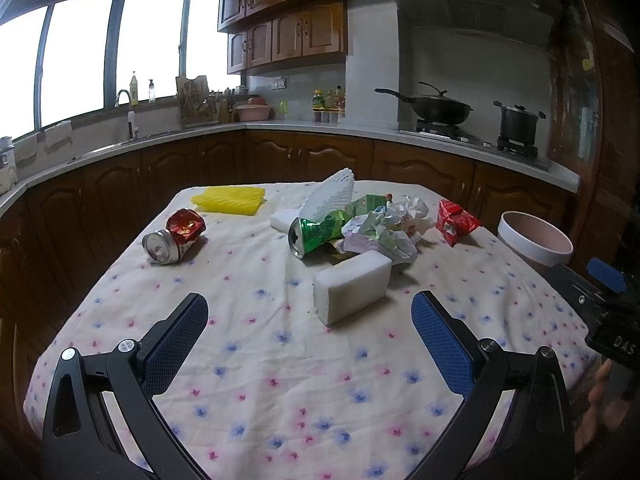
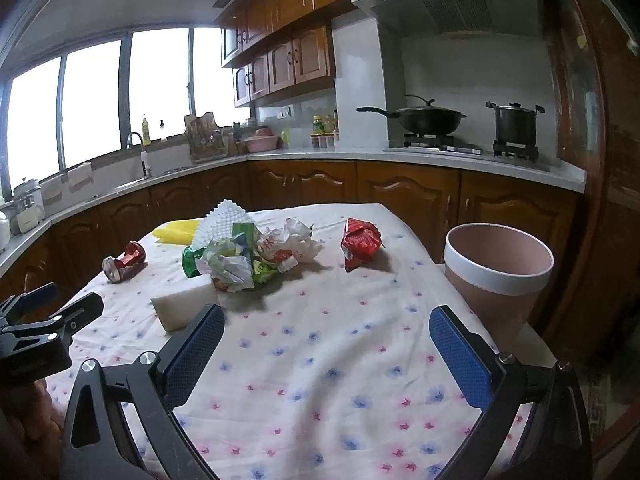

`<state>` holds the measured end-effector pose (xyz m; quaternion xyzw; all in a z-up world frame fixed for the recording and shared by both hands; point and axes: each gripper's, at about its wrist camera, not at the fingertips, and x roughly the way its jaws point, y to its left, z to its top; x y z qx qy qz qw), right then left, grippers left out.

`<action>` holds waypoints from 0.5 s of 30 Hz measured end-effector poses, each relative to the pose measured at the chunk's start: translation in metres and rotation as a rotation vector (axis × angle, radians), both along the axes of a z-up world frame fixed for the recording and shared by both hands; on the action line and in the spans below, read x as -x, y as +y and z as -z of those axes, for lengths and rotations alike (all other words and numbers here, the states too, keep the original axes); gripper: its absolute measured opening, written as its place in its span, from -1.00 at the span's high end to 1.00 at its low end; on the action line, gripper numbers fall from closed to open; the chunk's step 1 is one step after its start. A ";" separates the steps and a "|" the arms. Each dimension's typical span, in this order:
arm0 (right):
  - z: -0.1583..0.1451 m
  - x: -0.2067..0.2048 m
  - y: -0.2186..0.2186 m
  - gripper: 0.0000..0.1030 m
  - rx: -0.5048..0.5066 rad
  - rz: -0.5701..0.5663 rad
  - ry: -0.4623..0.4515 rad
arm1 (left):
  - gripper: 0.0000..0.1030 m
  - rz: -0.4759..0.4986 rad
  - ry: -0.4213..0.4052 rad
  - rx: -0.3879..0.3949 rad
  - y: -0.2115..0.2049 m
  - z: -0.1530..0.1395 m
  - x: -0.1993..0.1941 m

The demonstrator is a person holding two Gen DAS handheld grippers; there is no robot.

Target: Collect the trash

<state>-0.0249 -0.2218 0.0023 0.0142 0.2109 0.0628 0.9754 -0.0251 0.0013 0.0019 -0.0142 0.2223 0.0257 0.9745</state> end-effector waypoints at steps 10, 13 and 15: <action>-0.001 0.000 0.001 -1.00 -0.005 -0.009 -0.003 | -1.00 0.003 -0.003 0.001 0.001 0.000 -0.001; -0.002 0.000 0.001 -1.00 -0.006 -0.011 -0.002 | -1.00 0.004 -0.006 0.001 0.001 0.000 -0.001; -0.001 0.000 0.001 -1.00 -0.005 -0.011 -0.002 | -1.00 0.006 -0.005 0.001 0.001 0.000 -0.001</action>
